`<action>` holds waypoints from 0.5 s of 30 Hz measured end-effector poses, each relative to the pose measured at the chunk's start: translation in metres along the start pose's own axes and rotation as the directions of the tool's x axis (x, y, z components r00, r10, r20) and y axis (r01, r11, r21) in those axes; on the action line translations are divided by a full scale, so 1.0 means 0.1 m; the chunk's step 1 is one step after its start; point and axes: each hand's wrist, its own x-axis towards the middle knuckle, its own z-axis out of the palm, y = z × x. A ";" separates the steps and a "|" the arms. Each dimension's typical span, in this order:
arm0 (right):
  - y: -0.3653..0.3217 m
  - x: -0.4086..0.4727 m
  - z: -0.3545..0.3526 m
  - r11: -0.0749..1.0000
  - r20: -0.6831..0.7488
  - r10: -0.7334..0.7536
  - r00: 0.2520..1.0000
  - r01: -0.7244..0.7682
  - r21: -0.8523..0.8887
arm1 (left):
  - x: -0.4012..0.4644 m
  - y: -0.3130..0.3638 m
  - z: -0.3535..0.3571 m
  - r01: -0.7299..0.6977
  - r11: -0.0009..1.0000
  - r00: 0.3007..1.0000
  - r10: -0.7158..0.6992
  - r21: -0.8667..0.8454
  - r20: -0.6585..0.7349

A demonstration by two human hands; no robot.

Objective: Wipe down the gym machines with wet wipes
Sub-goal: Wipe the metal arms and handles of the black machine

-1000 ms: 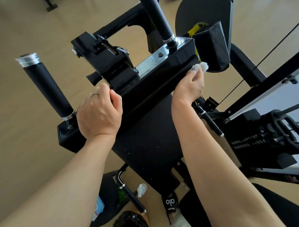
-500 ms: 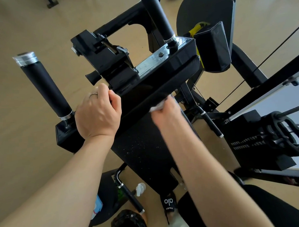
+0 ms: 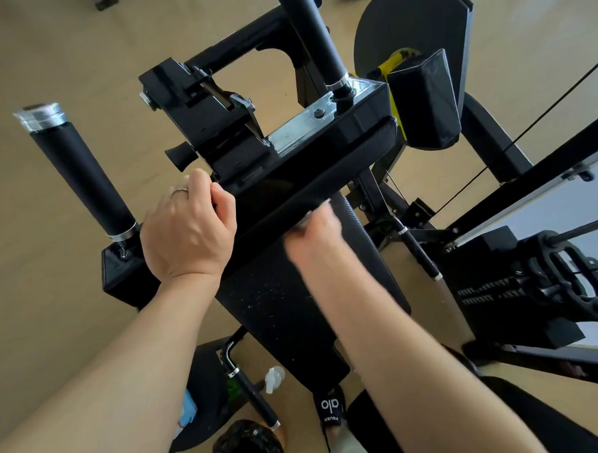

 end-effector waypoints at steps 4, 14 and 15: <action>0.07 -0.02 -0.04 0.980 0.062 0.190 0.980 -0.185 -0.067 | 0.00 0.03 0.02 0.008 1.000 1.000 -0.008 0.022 0.005; -0.64 0.15 0.06 0.995 -0.115 -0.082 0.990 0.088 0.044 | 0.02 0.04 -0.01 -0.013 1.000 1.000 0.012 0.026 0.028; -0.42 0.12 0.03 0.995 -0.073 -0.039 0.997 0.045 0.086 | 0.01 0.03 -0.01 -0.018 0.999 0.999 0.017 0.035 0.030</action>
